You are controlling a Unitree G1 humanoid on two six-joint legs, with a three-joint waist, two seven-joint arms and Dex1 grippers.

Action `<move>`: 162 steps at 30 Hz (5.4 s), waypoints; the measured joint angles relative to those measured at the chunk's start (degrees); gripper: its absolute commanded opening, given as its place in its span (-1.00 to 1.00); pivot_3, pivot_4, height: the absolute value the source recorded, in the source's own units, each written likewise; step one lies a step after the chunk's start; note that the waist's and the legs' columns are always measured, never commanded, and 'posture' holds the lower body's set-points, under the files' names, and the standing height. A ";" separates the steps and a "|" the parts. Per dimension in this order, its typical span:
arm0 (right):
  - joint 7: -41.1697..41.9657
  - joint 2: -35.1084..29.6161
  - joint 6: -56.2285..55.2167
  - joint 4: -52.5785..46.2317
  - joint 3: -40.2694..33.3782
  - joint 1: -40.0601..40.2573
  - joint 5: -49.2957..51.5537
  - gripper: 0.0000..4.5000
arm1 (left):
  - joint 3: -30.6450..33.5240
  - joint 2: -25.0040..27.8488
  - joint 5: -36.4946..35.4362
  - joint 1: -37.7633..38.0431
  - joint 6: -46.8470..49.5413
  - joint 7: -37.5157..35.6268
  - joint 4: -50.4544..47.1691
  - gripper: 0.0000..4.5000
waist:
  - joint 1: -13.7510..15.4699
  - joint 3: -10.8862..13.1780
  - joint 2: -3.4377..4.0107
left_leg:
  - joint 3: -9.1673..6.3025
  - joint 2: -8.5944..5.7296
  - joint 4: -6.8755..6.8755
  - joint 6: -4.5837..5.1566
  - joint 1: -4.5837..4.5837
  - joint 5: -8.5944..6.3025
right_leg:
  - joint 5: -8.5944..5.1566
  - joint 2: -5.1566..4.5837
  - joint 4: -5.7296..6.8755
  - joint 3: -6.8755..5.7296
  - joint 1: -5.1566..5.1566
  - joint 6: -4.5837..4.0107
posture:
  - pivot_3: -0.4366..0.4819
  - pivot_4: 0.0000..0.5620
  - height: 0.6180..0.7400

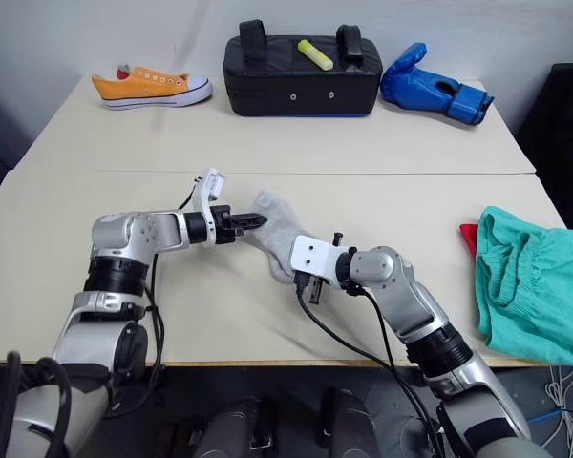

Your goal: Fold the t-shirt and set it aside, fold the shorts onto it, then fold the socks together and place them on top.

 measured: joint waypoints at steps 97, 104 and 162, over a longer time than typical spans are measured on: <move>-26.75 25.58 72.51 -22.65 -50.05 16.56 53.72 0.89 | -21.24 -0.42 28.35 -5.28 -63.43 -21.16 19.59 -1.00 | 0.29 -0.01 0.15 | -0.09 0.07 0.00 0.63 -0.09 -0.33 | -0.04 -0.16 -0.38 -0.06 -0.04 0.05 | -0.05 -0.47 1.00; -47.56 28.44 72.58 -7.22 -54.59 8.60 71.38 0.99 | -20.91 0.32 28.68 -4.71 -62.07 -20.53 18.47 -1.00 | -0.14 -0.10 0.24 | -0.09 0.07 -0.05 0.57 0.02 -0.29 | -0.04 -0.16 -0.33 -0.01 0.02 0.04 | -0.05 -0.47 1.00; -60.78 -25.55 36.64 12.46 -74.90 35.43 99.95 -0.96 | -3.34 9.86 -16.52 2.33 -3.52 -31.90 -22.91 1.00 | 0.51 0.10 0.45 | 0.00 -0.07 -0.74 0.51 -0.01 0.04 | 0.03 0.07 -0.96 0.13 0.06 0.32 | -0.05 -0.47 1.00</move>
